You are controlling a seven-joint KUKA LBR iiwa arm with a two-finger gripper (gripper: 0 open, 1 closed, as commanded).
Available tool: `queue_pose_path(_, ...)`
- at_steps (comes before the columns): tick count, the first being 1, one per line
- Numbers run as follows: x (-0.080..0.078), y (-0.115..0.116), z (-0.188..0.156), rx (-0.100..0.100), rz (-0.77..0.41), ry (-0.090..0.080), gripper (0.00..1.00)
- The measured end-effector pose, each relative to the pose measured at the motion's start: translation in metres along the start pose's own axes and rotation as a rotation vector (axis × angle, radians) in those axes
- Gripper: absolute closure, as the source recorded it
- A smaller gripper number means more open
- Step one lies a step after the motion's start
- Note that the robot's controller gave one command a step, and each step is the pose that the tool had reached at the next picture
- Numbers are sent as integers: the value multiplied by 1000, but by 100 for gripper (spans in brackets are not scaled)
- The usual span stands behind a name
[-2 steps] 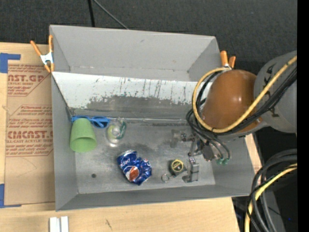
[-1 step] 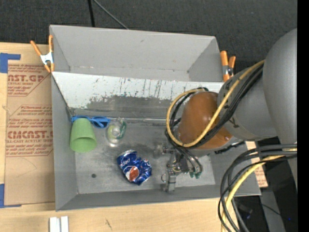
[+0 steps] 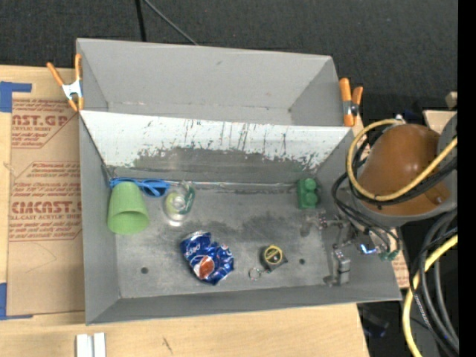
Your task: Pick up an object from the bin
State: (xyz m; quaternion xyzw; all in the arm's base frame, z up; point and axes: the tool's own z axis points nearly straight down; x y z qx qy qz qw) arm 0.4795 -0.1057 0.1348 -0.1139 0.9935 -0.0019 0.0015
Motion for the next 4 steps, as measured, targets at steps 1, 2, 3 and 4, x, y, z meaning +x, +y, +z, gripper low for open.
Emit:
queue_pose_path(1, -17, -25, 15, -3, -55, 0, 0)
queue_pose_path(2, -30, 66, 67, -10, -5, 2, 0)
queue_pose_path(3, -30, 60, 64, -5, 1, 1, 100)
queue_pose_path(4, -49, 53, -89, -1, -32, -7, 100)
